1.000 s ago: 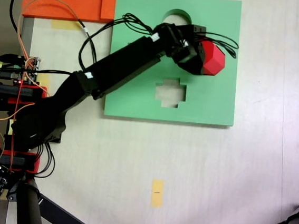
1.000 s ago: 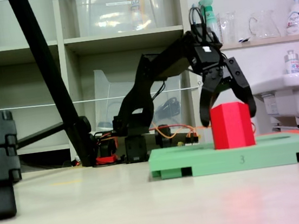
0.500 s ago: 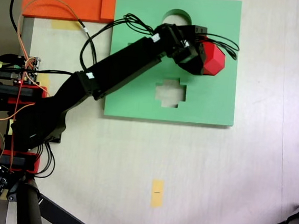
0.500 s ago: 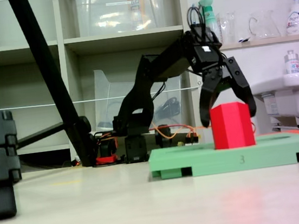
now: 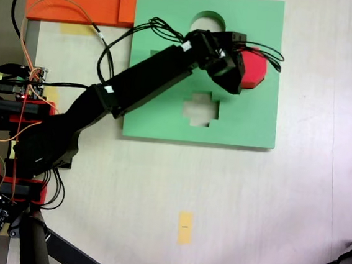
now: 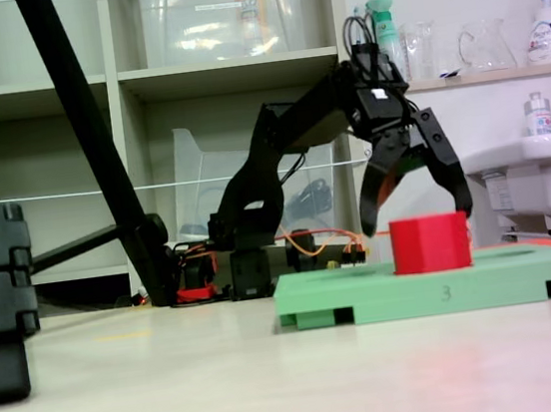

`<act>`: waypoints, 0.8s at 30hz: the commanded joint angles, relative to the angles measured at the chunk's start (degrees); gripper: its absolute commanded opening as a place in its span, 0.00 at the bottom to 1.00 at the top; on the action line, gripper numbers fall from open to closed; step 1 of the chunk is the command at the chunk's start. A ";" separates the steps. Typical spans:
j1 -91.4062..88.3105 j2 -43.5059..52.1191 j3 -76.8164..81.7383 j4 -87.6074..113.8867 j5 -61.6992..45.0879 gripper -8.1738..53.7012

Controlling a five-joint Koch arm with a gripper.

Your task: Put the octagonal pillar block into the corresponding hole

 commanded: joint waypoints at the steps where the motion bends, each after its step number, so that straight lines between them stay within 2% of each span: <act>1: 0.18 2.81 -2.46 0.88 0.00 0.97; 7: 0.09 3.78 -2.46 2.20 -0.88 0.97; 10: -0.18 9.49 -2.46 6.50 -9.14 0.97; 14: 3.16 19.78 -2.29 10.99 -36.74 0.97; 15: 4.75 23.03 -2.29 12.66 -48.25 0.95; 17: 6.50 27.51 -2.02 14.94 -58.27 0.83; 19: 9.84 32.61 -0.97 16.70 -68.03 0.82; 22: 15.21 39.90 2.64 17.58 -74.44 0.82; 24: 18.11 44.03 5.54 17.31 -84.37 0.82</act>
